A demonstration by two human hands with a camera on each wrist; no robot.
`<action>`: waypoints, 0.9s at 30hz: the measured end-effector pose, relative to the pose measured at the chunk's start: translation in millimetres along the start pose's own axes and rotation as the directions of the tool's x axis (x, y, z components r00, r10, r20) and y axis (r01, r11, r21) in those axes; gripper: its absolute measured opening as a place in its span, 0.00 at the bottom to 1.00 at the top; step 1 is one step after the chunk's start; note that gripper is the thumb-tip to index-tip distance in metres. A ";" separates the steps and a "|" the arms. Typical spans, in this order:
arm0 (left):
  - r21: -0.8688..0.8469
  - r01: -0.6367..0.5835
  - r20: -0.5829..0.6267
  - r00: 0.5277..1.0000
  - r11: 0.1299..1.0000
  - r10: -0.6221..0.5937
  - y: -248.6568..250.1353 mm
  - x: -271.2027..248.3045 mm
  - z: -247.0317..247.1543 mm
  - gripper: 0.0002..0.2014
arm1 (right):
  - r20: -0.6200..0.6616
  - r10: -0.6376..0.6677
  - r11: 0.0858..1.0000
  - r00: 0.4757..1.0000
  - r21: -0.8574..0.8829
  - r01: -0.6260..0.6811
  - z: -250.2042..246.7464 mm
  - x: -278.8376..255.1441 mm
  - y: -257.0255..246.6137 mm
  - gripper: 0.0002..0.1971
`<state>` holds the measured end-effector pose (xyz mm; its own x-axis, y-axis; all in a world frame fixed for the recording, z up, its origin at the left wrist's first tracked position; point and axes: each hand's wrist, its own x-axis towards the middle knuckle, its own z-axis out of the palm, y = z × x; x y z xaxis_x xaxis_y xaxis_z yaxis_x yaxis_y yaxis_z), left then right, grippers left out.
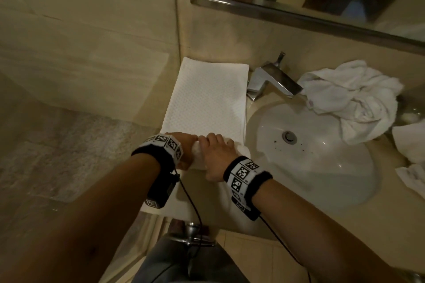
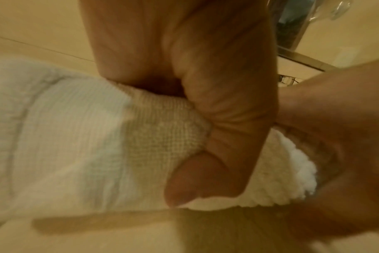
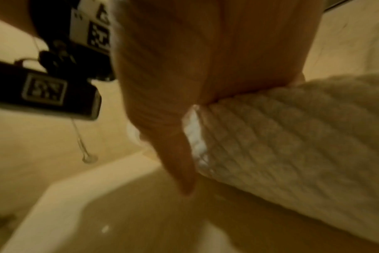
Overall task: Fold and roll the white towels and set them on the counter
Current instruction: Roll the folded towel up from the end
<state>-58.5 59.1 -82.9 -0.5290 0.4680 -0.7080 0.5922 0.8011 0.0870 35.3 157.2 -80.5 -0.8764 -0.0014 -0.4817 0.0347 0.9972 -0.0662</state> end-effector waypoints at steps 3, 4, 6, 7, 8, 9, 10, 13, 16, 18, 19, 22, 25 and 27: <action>0.009 0.018 0.042 0.999 1.000 -0.019 5.5 -0.7 2.2 0.38 | -0.008 0.014 1.000 1.000 0.027 -0.014 -1.9 6.6 2.6 0.39; 0.042 0.027 -0.014 1.000 0.999 -0.027 6.6 -2.7 6.5 0.38 | -0.005 0.021 0.997 1.000 0.069 -0.021 -5.1 8.7 2.1 0.36; 0.137 0.013 -0.202 0.979 0.990 0.015 5.3 -9.4 17.4 0.36 | 0.028 0.050 0.987 0.998 0.152 -0.054 -14.6 11.2 2.9 0.31; 0.195 -0.010 -0.301 0.951 0.981 0.070 4.0 -13.1 23.0 0.34 | 0.062 0.076 0.977 0.995 0.197 -0.087 -20.8 12.3 4.4 0.28; 0.261 -0.033 -0.379 0.916 0.965 0.134 2.8 -16.1 27.2 0.30 | 0.115 0.107 0.962 0.988 0.241 -0.133 -27.7 13.9 6.0 0.24; 0.321 -0.052 -0.425 0.884 0.946 0.193 1.8 -18.3 30.2 0.27 | 0.185 0.128 0.947 0.974 0.269 -0.175 -34.8 15.2 7.2 0.22; 0.340 -0.067 -0.454 0.862 0.938 0.227 1.9 -19.7 33.4 0.25 | 0.268 0.132 0.937 0.954 0.281 -0.208 -39.5 16.9 7.7 0.23; 0.248 -0.101 -0.437 0.876 0.963 0.204 7.9 -19.9 31.8 0.22 | 0.363 0.132 0.934 0.922 0.265 -0.239 -41.7 16.6 5.9 0.26; 0.170 -0.099 -0.348 0.925 0.980 0.154 11.4 -11.7 9.0 0.21 | 0.138 0.113 0.961 0.984 0.236 -0.144 -35.2 11.8 4.6 0.31; 0.123 -0.089 -0.219 0.969 0.988 0.114 8.9 -5.2 -7.2 0.21 | 0.090 0.059 0.992 0.994 0.110 -0.069 -30.1 10.9 3.8 0.39; 0.099 -0.087 -0.163 0.981 0.991 0.102 8.1 -2.6 -12.7 0.22 | 0.100 0.053 0.996 0.994 0.064 -0.060 -27.4 11.3 3.4 0.40; 0.027 -0.061 -0.066 0.996 0.998 0.063 7.5 -1.3 -15.6 0.26 | 0.044 0.040 0.999 0.998 0.012 -0.040 -17.4 12.6 3.9 0.41; 0.053 -0.038 -0.076 0.996 0.998 0.042 11.5 -2.2 -11.8 0.33 | -0.012 0.036 0.994 0.999 0.106 -0.034 -19.1 14.2 5.8 0.32; 0.181 -0.042 -0.171 0.983 0.983 0.074 11.9 -6.1 -6.2 0.45 | 0.049 0.099 0.974 0.994 0.201 -0.107 -28.2 17.7 9.3 0.21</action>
<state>-52.0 68.2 -73.2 -0.5799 0.5826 -0.5694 0.7141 0.7000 -0.0111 6.6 168.6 -65.0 -0.8438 0.0940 -0.5283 0.2244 0.9562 -0.1882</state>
